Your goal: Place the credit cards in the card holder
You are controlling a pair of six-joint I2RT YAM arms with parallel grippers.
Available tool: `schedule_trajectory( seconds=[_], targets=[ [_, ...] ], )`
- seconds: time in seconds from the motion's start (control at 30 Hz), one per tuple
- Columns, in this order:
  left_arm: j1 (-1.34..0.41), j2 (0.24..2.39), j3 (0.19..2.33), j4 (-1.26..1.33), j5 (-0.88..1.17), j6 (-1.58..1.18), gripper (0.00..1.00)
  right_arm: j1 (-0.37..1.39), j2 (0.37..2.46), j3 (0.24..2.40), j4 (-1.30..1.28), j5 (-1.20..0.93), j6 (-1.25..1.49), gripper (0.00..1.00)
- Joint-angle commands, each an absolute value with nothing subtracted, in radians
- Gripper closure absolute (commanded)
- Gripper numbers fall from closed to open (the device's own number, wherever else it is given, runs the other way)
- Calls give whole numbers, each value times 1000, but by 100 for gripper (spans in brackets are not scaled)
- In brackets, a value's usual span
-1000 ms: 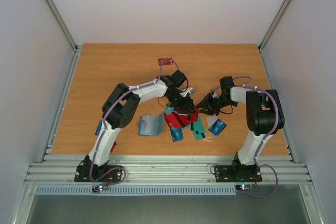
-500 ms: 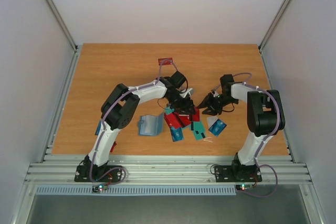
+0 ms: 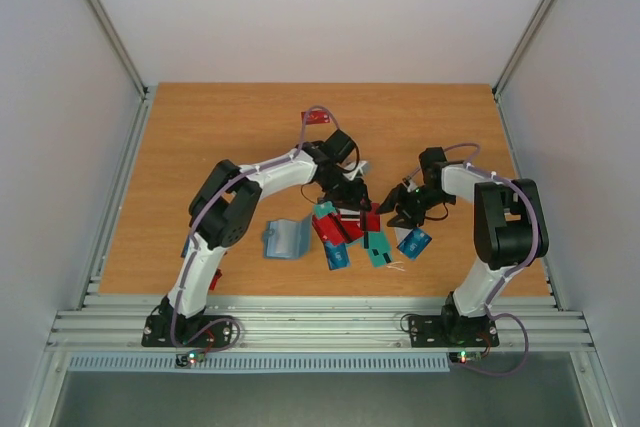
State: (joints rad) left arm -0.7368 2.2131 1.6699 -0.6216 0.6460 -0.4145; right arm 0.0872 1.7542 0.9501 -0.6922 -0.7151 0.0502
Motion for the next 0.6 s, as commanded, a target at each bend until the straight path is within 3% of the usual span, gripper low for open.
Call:
schedule_trajectory(
  seconds=[0.0,0.23,0.57],
  targets=[
    [-746,2241,1699,-613,639,-407,62,94,1720,942,-675,-736,73,51],
    [-767,2248,1707,-634,647,-406,71,92,1728,933,-652,-758,94,51],
    [-797,2253,1646,-677,550,-372,74,89,1724,925,-634,-761,89,50]
  ],
)
